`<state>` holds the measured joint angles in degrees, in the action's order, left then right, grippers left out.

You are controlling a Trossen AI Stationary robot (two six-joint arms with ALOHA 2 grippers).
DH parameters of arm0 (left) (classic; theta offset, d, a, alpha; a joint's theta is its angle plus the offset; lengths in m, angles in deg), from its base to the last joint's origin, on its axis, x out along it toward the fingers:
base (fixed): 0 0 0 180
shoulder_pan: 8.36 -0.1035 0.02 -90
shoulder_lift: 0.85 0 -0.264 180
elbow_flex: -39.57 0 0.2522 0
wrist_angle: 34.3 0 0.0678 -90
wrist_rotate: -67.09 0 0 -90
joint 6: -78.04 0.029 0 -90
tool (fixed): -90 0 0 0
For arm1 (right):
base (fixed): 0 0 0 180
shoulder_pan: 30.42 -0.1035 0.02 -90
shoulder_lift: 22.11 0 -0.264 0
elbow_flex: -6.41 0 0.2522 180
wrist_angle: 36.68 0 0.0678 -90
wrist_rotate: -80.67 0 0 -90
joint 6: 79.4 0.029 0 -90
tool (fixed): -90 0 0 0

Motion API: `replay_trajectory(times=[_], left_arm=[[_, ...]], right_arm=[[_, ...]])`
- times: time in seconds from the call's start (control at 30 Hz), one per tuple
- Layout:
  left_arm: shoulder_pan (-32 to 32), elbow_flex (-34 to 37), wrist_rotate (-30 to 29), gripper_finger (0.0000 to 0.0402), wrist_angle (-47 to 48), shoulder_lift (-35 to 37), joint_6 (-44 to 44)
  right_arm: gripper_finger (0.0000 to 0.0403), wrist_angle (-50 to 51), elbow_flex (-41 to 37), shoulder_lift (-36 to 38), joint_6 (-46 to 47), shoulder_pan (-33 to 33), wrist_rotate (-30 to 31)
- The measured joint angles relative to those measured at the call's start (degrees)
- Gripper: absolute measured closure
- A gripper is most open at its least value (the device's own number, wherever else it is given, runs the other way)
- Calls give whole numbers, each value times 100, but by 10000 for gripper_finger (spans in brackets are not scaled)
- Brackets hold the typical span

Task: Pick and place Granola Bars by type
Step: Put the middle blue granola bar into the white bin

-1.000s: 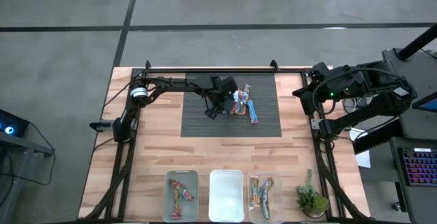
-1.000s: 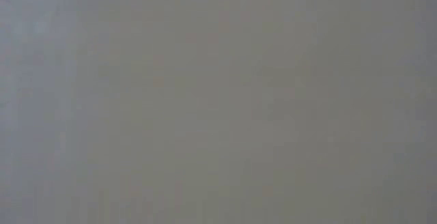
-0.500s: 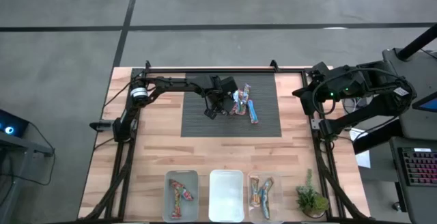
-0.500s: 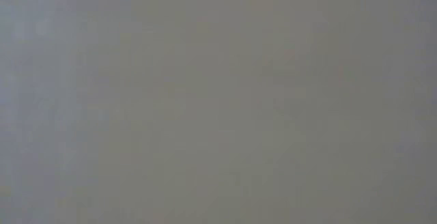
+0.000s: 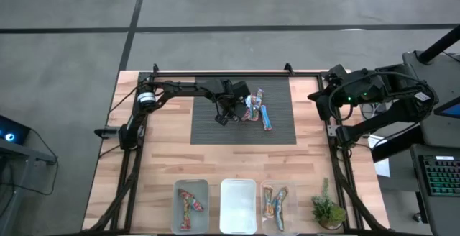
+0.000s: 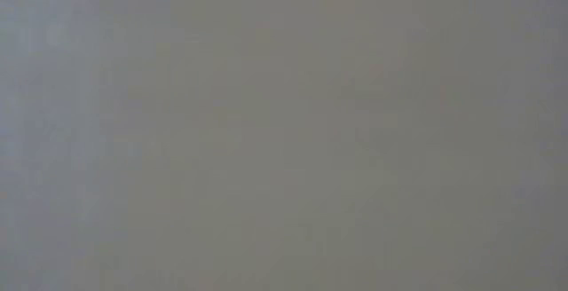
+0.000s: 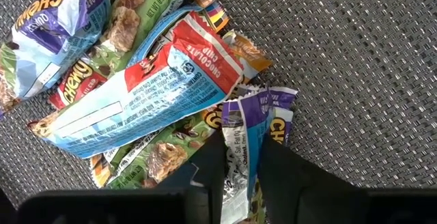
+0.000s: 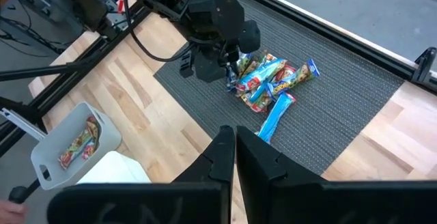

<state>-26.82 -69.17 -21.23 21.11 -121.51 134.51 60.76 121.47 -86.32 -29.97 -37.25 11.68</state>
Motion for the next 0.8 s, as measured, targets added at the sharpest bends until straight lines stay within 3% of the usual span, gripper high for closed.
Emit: replay_trajectory(times=[0.43, 0.8], left_arm=[[2, -292, -29, 343, 198, 0, -111], [2, -1277, -49, 342, 958, 0, -332]], right_arm=[[394, 2, 0, 0, -14, 0, 13], [394, 3, 0, 0, -12, 0, 11]])
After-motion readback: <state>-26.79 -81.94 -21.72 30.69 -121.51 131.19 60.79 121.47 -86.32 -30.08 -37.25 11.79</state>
